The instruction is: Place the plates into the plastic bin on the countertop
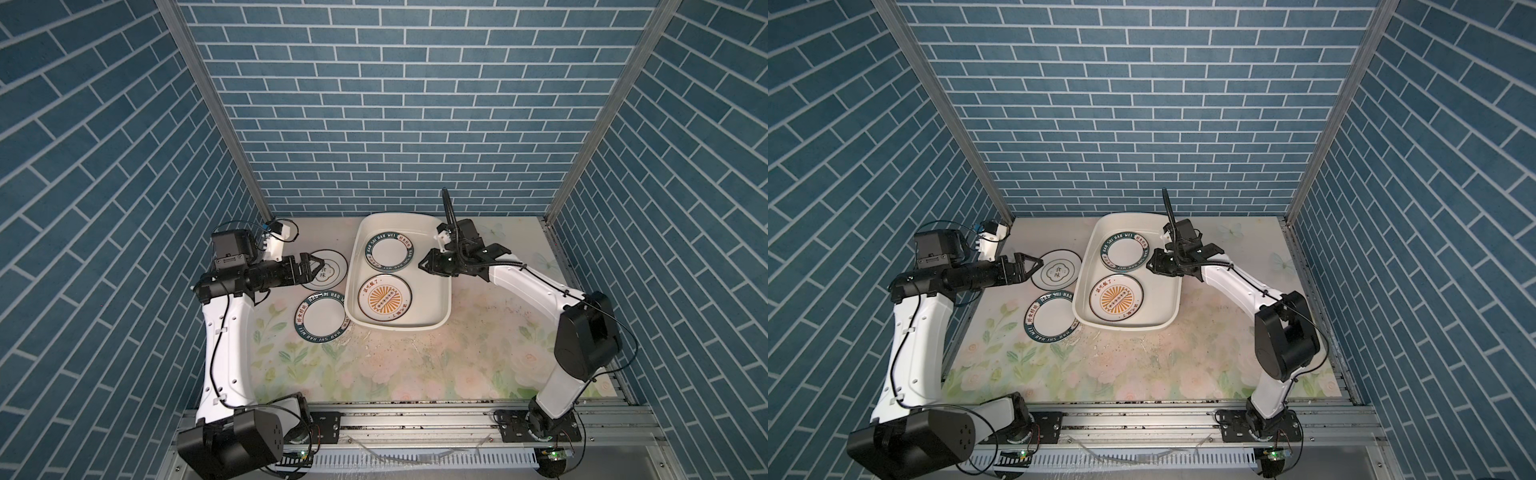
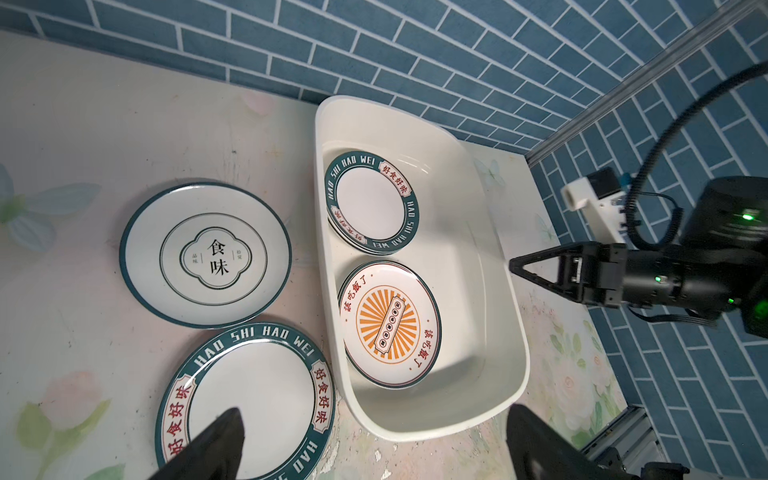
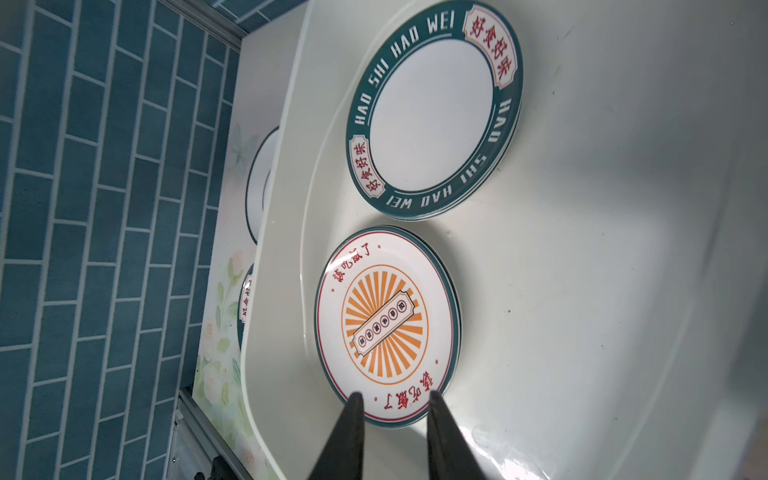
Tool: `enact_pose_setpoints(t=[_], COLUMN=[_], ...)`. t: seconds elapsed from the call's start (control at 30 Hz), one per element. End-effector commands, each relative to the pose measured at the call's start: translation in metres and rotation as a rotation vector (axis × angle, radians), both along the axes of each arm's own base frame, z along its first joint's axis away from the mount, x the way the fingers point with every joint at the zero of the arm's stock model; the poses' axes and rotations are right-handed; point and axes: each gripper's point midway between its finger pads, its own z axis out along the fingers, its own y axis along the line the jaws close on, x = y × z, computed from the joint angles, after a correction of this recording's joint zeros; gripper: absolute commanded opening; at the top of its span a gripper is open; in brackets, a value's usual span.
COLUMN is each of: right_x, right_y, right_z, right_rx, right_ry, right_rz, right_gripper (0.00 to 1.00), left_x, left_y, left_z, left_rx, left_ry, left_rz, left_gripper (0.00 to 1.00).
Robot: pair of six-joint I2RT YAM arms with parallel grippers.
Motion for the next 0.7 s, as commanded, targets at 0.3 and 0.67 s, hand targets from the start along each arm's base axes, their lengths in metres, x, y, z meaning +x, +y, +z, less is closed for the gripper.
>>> enact_pose_setpoints(t=[0.3,0.67], right_x=[-0.017,-0.024], right_y=[-0.027,-0.037], right_z=[0.009,-0.003], right_rx=[-0.009,-0.017], right_ry=[-0.048,-0.033], right_rz=[-0.061,-0.102], right_gripper=[0.27,0.27], left_x=[0.035,0.067], left_y=[0.055,0.078], left_z=[-0.082,-0.139], left_rx=[-0.161,-0.153], left_ry=[0.234,0.276], left_rz=[0.14,0.176], left_gripper=[1.0,0.97])
